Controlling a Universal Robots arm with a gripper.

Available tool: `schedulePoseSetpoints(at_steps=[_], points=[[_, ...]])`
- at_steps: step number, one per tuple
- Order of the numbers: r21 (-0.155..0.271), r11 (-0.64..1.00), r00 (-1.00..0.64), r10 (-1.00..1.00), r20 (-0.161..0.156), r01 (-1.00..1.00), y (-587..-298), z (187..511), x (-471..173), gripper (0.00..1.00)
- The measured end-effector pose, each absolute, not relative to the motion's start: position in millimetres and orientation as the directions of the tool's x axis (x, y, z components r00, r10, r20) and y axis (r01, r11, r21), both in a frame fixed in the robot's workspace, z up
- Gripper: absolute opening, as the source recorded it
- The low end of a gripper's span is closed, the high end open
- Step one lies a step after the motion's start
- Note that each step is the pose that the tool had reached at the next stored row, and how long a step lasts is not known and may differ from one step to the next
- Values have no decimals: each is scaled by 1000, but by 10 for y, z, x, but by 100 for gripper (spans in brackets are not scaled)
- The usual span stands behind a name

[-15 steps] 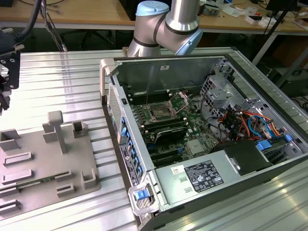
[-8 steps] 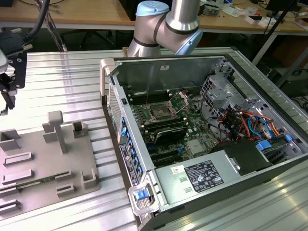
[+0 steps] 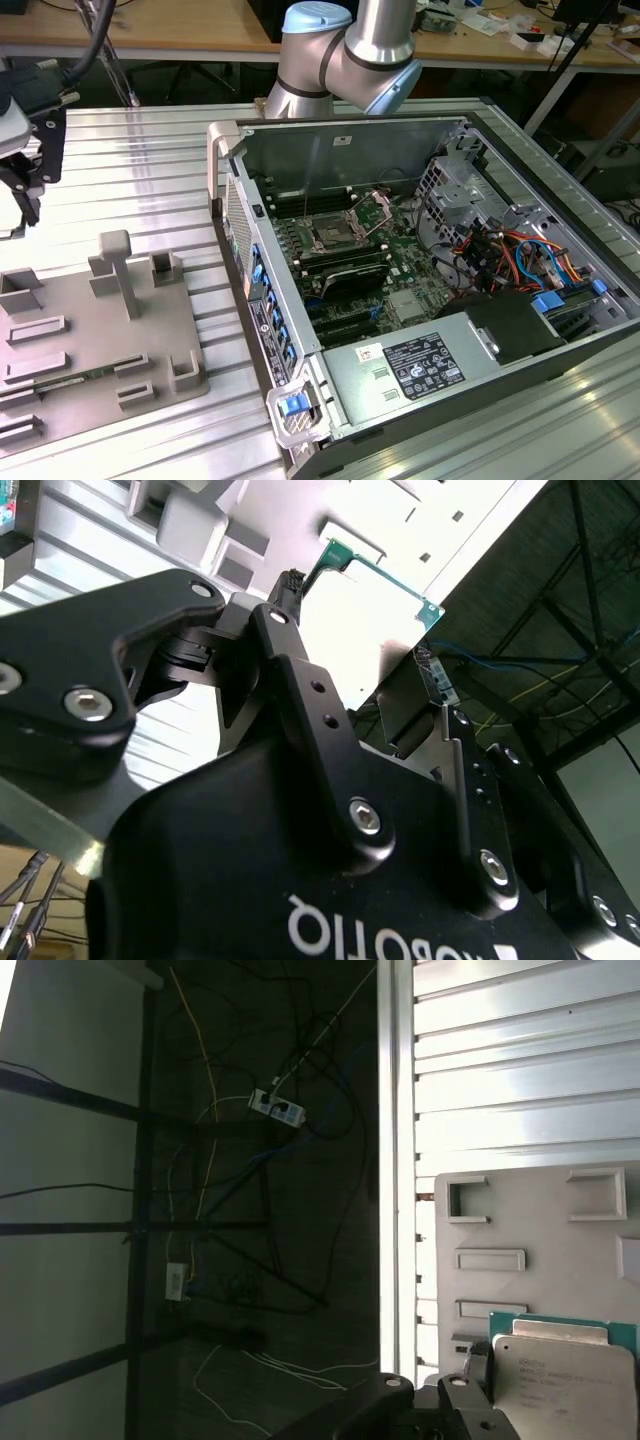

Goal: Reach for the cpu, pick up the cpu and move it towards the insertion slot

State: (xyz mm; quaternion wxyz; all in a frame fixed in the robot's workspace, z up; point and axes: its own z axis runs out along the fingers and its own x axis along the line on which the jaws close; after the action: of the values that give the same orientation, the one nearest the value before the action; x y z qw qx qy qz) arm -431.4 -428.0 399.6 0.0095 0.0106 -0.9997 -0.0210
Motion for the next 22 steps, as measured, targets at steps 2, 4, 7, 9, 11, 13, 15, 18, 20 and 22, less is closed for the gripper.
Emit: schedulePoseSetpoints(at_steps=[2, 4, 7, 9, 11, 13, 15, 18, 20, 22], points=[[42, 999, -1000, -22, 19, -21, -4280, 3997, -4299, 55], [42, 999, -1000, -22, 19, -21, -4280, 3996, -4287, 55], [42, 999, -1000, -22, 19, -21, -4280, 3996, -4265, 55], [42, 999, -1000, -22, 19, -21, -4280, 3997, -4253, 55], [42, 999, -1000, -22, 19, -21, -4280, 3997, -4239, 55], [42, 999, -1000, -22, 19, -21, -4280, 3997, -4224, 55], [42, 999, -1000, -22, 19, -21, -4280, 3996, -4210, 55], [42, 999, -1000, -22, 19, -21, -4280, 3996, -4186, 55], [42, 999, -1000, -22, 19, -21, -4280, 3997, -4165, 55], [42, 999, -1000, -22, 19, -21, -4280, 3996, -4154, 55]])
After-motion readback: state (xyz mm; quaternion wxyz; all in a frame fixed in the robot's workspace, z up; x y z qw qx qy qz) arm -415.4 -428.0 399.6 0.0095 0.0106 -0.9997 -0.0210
